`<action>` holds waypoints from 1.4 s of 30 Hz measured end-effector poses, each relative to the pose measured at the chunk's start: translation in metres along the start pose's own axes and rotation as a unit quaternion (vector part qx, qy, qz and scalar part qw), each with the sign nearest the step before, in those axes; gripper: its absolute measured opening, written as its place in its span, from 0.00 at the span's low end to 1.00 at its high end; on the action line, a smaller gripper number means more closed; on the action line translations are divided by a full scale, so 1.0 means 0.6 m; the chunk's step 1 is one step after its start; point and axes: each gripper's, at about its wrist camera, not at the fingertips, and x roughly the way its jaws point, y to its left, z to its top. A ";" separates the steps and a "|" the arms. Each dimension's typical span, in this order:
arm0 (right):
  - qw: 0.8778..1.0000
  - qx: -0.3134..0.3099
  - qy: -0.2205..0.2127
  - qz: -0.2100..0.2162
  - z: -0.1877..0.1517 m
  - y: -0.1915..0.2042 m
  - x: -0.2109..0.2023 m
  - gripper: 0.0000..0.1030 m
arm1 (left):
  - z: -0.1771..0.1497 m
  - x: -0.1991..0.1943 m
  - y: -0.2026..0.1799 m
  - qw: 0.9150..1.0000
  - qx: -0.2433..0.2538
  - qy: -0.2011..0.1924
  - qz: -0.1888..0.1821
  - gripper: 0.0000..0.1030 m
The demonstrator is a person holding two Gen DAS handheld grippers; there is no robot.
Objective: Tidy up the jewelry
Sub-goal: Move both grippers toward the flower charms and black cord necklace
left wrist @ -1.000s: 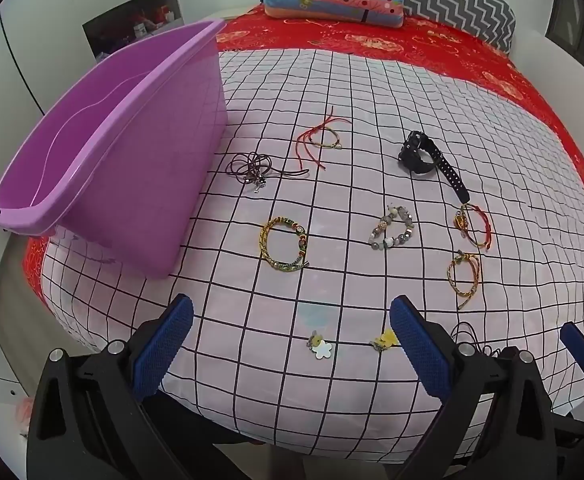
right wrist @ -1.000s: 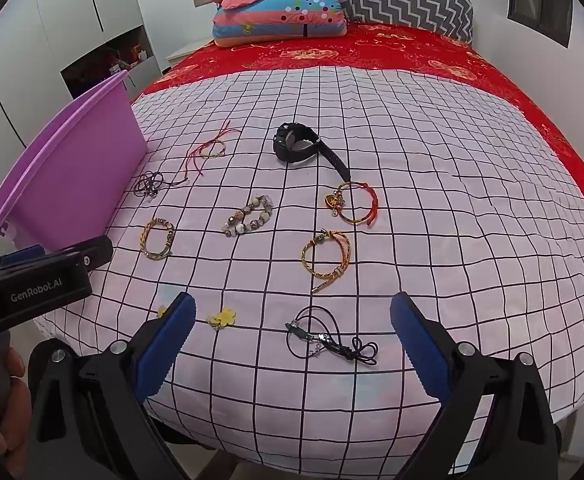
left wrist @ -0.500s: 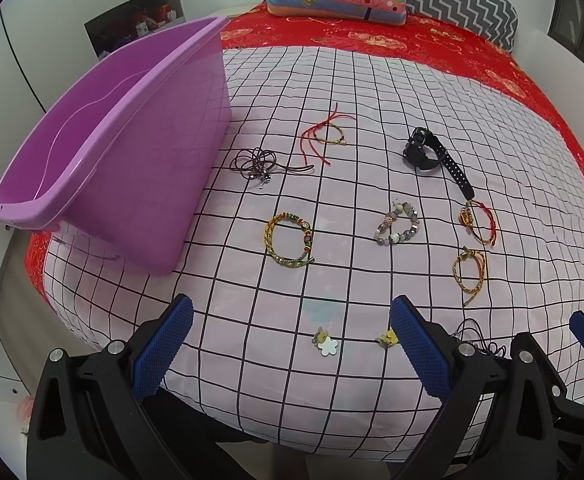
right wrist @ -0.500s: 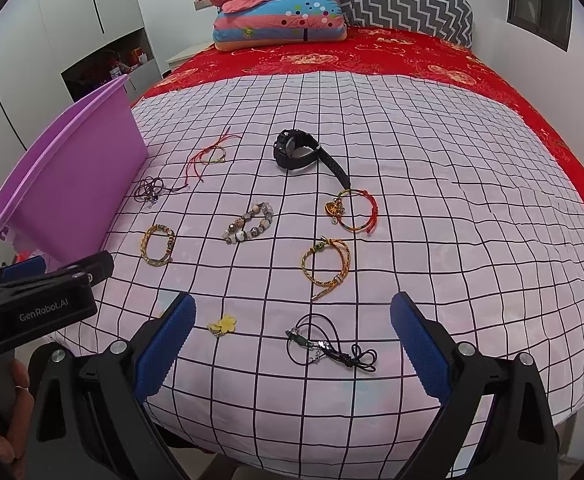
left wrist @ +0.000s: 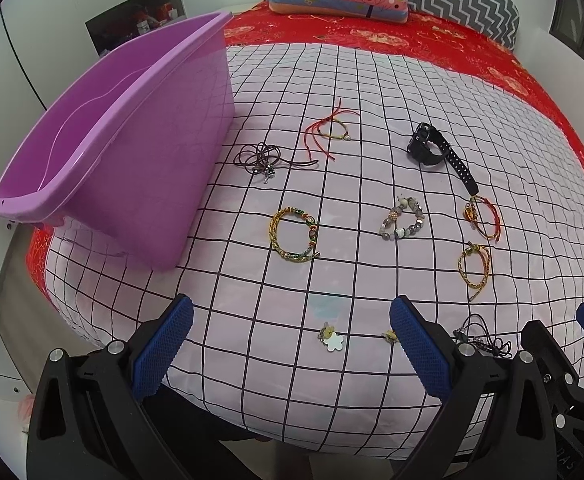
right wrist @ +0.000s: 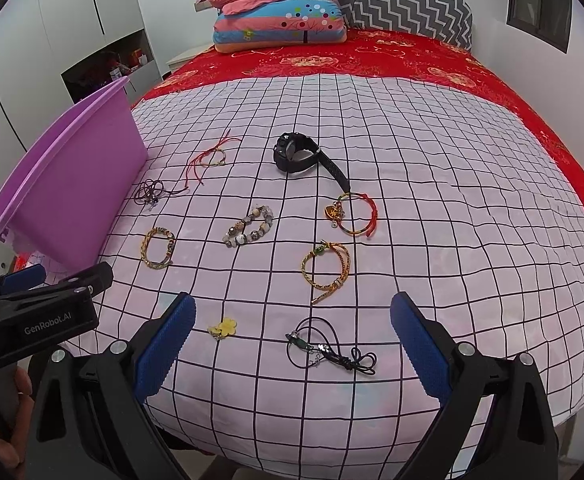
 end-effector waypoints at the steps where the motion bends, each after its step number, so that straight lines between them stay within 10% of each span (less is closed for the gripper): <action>1: 1.000 0.000 0.000 0.000 0.000 0.000 0.000 0.91 | -0.001 0.000 0.000 1.000 0.000 0.000 0.000 0.94; 42: 1.000 0.001 -0.003 -0.001 0.007 -0.004 -0.005 0.91 | -0.004 -0.001 -0.004 1.000 0.009 0.000 0.008 0.94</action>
